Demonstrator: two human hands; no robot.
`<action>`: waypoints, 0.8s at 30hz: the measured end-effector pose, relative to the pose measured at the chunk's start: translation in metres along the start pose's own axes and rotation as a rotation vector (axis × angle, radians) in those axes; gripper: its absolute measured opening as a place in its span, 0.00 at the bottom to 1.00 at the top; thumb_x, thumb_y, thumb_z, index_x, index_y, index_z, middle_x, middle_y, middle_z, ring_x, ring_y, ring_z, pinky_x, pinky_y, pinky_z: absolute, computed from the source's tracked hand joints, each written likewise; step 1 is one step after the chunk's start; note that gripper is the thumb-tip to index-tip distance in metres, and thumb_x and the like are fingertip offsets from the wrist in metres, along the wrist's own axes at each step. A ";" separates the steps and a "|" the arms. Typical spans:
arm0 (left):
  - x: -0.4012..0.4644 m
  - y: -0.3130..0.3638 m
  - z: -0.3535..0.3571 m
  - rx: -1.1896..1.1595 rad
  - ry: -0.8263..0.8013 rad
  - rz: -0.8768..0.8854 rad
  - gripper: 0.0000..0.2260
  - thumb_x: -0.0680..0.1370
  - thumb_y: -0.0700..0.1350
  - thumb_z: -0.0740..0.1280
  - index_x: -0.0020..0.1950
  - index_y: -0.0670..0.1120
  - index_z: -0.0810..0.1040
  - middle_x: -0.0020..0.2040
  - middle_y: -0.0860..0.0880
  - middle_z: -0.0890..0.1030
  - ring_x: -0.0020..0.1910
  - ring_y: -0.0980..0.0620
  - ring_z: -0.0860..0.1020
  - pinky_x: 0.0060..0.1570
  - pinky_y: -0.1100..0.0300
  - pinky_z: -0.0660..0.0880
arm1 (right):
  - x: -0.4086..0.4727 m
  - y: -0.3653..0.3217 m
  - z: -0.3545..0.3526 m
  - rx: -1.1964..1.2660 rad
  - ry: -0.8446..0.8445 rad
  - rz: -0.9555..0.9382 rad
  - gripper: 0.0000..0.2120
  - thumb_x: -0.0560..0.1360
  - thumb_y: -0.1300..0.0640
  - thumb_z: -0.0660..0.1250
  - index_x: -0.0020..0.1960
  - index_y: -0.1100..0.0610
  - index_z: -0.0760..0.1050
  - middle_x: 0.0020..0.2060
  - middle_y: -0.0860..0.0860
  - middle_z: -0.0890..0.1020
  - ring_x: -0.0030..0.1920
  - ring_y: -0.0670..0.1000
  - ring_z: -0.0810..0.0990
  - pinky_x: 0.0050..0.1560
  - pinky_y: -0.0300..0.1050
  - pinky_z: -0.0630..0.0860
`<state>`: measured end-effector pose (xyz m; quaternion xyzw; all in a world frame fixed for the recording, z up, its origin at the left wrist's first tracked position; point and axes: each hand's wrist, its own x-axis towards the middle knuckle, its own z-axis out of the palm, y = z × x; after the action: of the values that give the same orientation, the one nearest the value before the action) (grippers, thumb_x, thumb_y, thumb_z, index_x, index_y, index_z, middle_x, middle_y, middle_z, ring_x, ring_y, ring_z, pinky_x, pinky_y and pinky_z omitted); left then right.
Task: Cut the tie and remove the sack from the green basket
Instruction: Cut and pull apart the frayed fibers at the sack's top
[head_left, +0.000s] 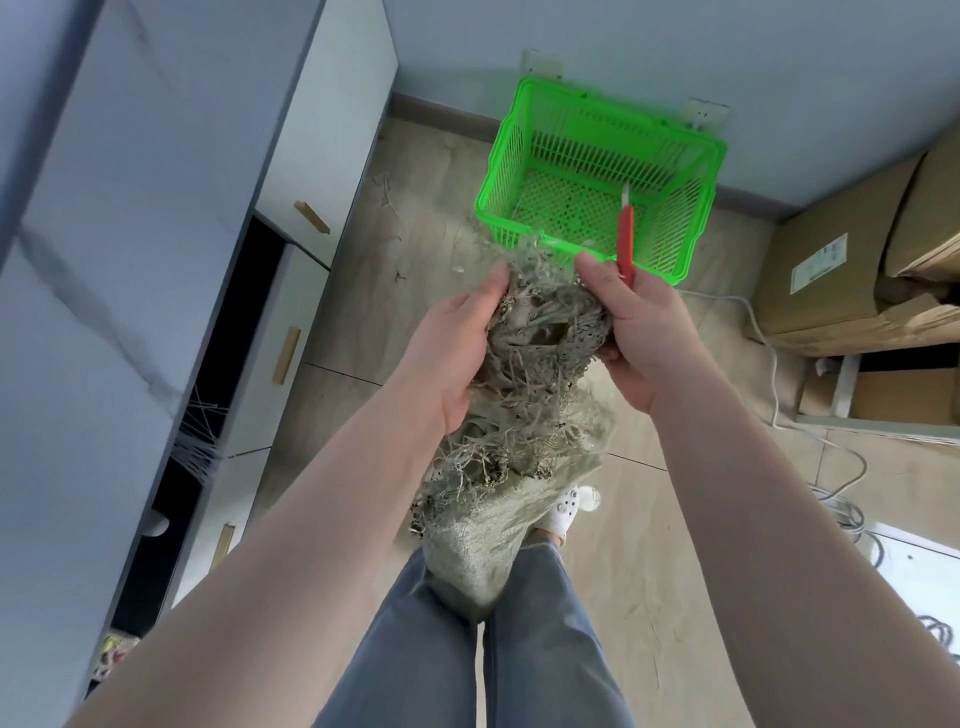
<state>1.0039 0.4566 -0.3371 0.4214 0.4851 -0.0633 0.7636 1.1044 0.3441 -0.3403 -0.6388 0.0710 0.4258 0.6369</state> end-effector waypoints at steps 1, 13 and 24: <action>0.000 0.002 0.001 -0.046 0.007 -0.026 0.19 0.77 0.59 0.65 0.58 0.46 0.80 0.50 0.47 0.86 0.51 0.46 0.84 0.56 0.48 0.78 | 0.000 0.001 -0.001 0.016 0.002 -0.023 0.12 0.76 0.55 0.69 0.40 0.54 0.67 0.27 0.45 0.76 0.27 0.43 0.76 0.27 0.36 0.72; 0.001 -0.001 -0.009 -0.343 -0.084 -0.054 0.22 0.81 0.58 0.58 0.66 0.44 0.75 0.58 0.42 0.83 0.58 0.43 0.81 0.61 0.44 0.75 | -0.026 -0.003 -0.017 -0.274 0.214 -0.203 0.16 0.83 0.50 0.54 0.38 0.52 0.68 0.30 0.50 0.70 0.25 0.44 0.62 0.26 0.37 0.59; 0.003 -0.005 -0.003 -0.291 -0.055 -0.005 0.24 0.81 0.59 0.57 0.65 0.42 0.75 0.57 0.39 0.82 0.57 0.42 0.81 0.57 0.46 0.78 | -0.072 0.022 -0.004 -0.599 -0.032 -0.114 0.20 0.82 0.52 0.57 0.32 0.54 0.70 0.20 0.43 0.67 0.23 0.46 0.60 0.28 0.41 0.58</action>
<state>1.0006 0.4562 -0.3430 0.3032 0.4690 -0.0060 0.8295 1.0476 0.3038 -0.3119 -0.7943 -0.1038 0.4014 0.4441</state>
